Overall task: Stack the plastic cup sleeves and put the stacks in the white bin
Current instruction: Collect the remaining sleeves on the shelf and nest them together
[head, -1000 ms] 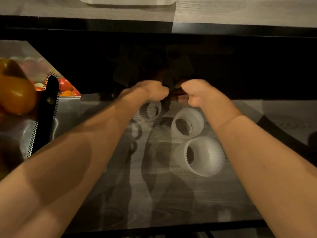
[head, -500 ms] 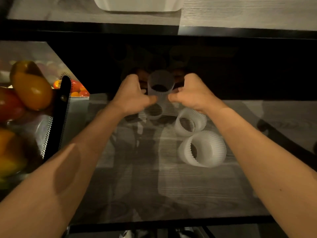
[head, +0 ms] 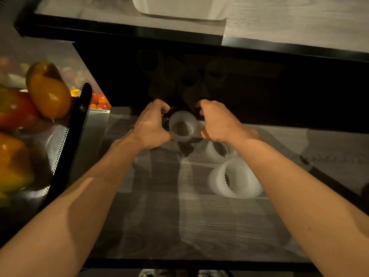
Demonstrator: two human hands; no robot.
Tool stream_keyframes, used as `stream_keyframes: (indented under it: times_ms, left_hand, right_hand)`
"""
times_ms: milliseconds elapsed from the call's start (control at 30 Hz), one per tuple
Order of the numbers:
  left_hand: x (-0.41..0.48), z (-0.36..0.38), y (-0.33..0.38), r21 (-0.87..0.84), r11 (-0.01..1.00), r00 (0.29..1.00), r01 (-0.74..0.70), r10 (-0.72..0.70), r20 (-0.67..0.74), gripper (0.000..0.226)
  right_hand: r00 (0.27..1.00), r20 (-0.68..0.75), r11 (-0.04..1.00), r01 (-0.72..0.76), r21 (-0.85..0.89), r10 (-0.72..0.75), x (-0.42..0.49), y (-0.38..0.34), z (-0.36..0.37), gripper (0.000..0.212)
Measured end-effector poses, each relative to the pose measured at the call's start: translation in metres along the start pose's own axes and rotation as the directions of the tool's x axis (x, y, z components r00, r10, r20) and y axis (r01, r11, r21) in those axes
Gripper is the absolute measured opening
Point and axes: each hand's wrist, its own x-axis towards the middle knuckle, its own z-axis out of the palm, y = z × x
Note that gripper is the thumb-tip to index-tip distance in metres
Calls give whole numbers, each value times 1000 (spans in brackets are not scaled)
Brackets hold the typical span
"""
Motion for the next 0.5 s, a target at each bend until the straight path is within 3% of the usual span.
stream_keyframes:
  times_ms: [100, 167, 233, 267, 333, 433, 500]
  left_hand:
    - [11, -2, -6, -152, 972, 983, 177, -183, -25, 62]
    - [18, -5, -7, -341, 886, 937, 315, -348, -38, 50]
    - [26, -9, -7, -495, 773, 884, 396, -467, -22, 52]
    - [30, -10, -7, -557, 721, 870, 412, -493, 6, 56]
    - [37, -13, -5, -639, 631, 856, 440, -509, 88, 63]
    - [46, -15, -1, -711, 531, 838, 461, -524, 153, 71]
    - [51, -15, 0, -754, 481, 827, 447, -544, 144, 57]
  right_hand:
    - [998, -58, 999, -29, 35, 31, 9, -8, -4, 18]
    - [999, -53, 999, -4, 47, 7, 19, -17, -6, 19]
    - [1000, 5, 1000, 11, 17, -11, 32, -32, -6, 11]
    - [999, 36, 1000, 6, 10, -7, 41, -37, -5, 17]
    - [993, 112, 999, -38, 39, 33, 55, -49, -2, 50]
    - [986, 157, 996, -63, 70, 51, 73, -55, 2, 64]
    - [989, 145, 994, -47, 97, 32, 81, -57, 3, 67]
